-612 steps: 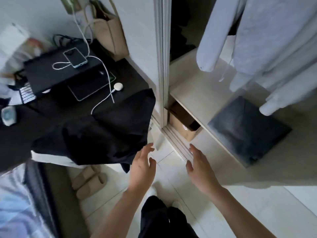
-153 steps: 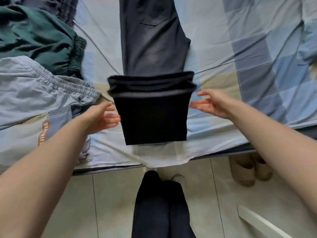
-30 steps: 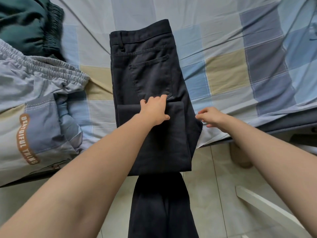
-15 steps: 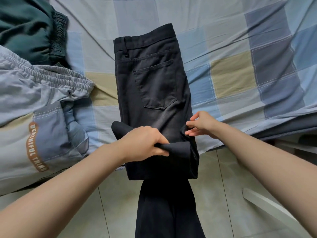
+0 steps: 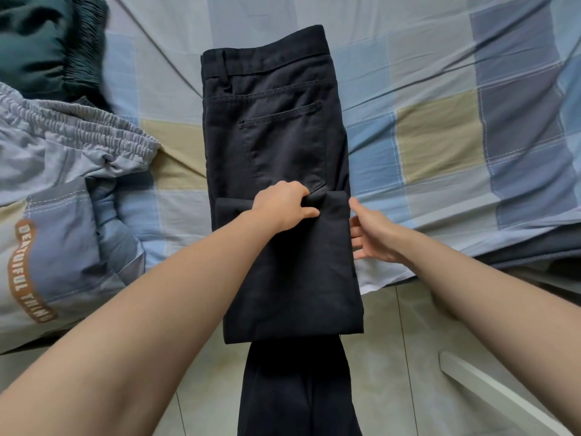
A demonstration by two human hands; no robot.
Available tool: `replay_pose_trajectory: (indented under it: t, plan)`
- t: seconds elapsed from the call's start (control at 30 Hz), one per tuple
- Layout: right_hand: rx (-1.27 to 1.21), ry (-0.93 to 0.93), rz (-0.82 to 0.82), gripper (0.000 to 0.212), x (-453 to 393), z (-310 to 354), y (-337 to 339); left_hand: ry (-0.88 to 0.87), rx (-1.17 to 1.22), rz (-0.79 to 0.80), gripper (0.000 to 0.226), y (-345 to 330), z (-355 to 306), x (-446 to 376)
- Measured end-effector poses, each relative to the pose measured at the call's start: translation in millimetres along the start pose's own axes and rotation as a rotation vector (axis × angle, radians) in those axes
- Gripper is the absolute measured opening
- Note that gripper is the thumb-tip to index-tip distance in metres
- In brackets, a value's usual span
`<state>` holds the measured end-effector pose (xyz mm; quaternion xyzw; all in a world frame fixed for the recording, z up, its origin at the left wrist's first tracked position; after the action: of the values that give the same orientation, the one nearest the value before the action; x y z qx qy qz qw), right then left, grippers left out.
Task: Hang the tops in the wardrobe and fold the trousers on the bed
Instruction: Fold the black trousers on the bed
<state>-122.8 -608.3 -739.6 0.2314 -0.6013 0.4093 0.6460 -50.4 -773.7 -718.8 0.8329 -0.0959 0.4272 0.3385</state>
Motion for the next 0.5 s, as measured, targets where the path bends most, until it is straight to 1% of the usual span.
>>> replay_pose_trajectory:
  t: [0.03,0.07,0.1,0.13,0.17,0.2,0.23,0.27,0.3,0.33,0.37,0.4,0.43,0.47,0.5]
  plan:
    - [0.102,0.081,-0.095,0.053,2.8,0.7,3.1,0.022,-0.052,-0.014,0.039,1.7,2.0,-1.0]
    - [0.292,0.193,-0.222,0.039,9.2,3.6,8.1,0.03,-0.094,-0.027,0.043,4.6,3.7,0.3]
    - [0.57,0.325,-0.361,0.026,18.0,8.6,14.2,0.022,-0.125,-0.047,0.043,7.4,7.0,2.6]
    - [0.891,0.468,-0.484,0.027,29.4,15.1,14.5,-0.016,-0.159,-0.079,0.041,10.3,10.9,7.5]
    - [1.181,0.636,-0.553,0.037,40.3,19.7,8.7,-0.098,-0.221,-0.149,0.04,12.9,16.0,15.1]
    - [1.395,0.827,-0.568,0.042,50.8,22.2,0.0,-0.218,-0.308,-0.25,0.041,15.6,22.6,25.2]
    - [1.578,1.016,-0.534,0.044,57.4,18.8,-8.1,-0.358,-0.41,-0.36,0.043,16.5,31.0,37.7]
    - [1.793,1.168,-0.467,0.048,58.6,9.0,-14.5,-0.507,-0.509,-0.463,0.044,15.1,39.7,53.1]
    - [2.007,1.243,-0.397,0.051,53.9,-2.0,-16.8,-0.642,-0.612,-0.488,0.045,8.7,51.2,67.2]
    - [2.18,1.252,-0.339,0.057,46.2,-10.0,-14.1,-0.752,-0.715,-0.455,0.048,-0.7,66.1,79.3]
    - [2.305,1.243,-0.304,0.064,38.4,-13.5,-9.7,-0.822,-0.813,-0.372,0.052,-11.6,82.3,89.1]
    - [2.399,1.224,-0.284,0.069,31.3,-13.2,-5.3,-0.848,-0.903,-0.282,0.059,-21.6,96.6,96.8]
    - [2.473,1.193,-0.266,0.073,24.3,-10.3,-2.4,-0.837,-0.978,-0.201,0.073,-30.7,108.9,100.1]
    - [2.532,1.165,-0.248,0.077,18.6,-5.9,-1.6,-0.797,-1.029,-0.14,0.085,-38.4,117.7,99.0]
    - [2.566,1.147,-0.224,0.079,11.1,-0.7,-3.2,-0.751,-1.051,-0.109,0.091,-44.2,124.0,94.3]
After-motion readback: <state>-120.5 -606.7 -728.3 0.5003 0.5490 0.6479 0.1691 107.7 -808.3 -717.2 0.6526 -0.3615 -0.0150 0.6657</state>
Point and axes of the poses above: each hand's wrist, its own x-axis away from the middle knuckle, its own y-axis out of the back of the hand, z = x × y, the point moved 5 cm from there along -x, towards the middle knuckle, and after that the axes turned 7 degrees about z, right-handed, at the moved point
